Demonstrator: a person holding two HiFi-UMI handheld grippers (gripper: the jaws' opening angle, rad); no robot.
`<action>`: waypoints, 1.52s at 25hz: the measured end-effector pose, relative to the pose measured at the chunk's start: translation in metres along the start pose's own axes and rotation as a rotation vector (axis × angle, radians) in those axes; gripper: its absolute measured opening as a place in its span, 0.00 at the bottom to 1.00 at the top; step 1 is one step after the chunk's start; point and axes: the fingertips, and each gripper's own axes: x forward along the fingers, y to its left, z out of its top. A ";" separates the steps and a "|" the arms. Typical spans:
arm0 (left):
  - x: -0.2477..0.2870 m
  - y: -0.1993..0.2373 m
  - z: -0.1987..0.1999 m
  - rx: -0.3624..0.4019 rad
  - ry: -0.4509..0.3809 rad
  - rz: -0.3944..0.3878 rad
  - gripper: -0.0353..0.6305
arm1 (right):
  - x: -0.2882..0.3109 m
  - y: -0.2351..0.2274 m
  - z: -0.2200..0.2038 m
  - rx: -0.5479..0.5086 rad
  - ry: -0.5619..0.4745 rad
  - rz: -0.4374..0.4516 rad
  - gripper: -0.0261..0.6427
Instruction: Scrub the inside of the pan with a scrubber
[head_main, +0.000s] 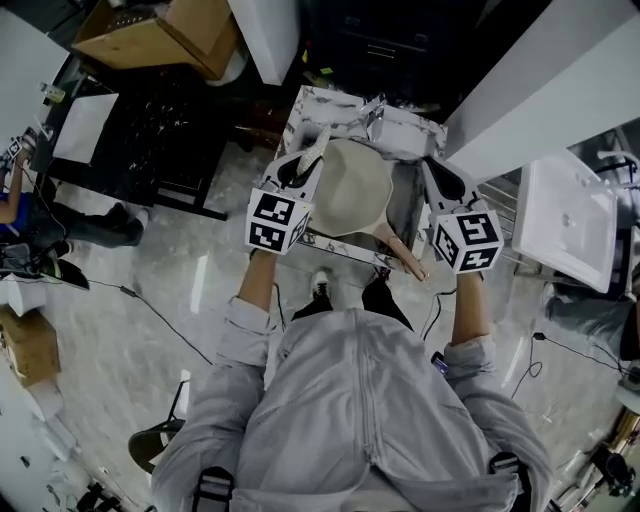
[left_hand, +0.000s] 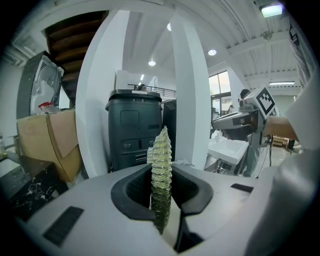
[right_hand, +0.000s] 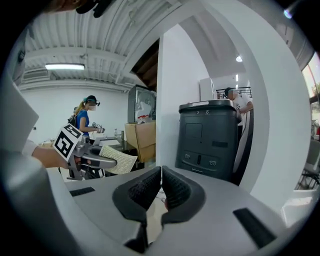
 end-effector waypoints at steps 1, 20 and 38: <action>0.004 -0.001 -0.002 -0.007 0.011 0.009 0.16 | 0.003 -0.004 -0.003 0.005 0.002 0.014 0.09; 0.107 0.009 -0.086 -0.138 0.237 0.052 0.16 | 0.080 -0.059 -0.075 0.100 0.093 0.119 0.09; 0.180 0.038 -0.170 -0.289 0.347 0.175 0.16 | 0.108 -0.066 -0.121 0.159 0.167 0.124 0.09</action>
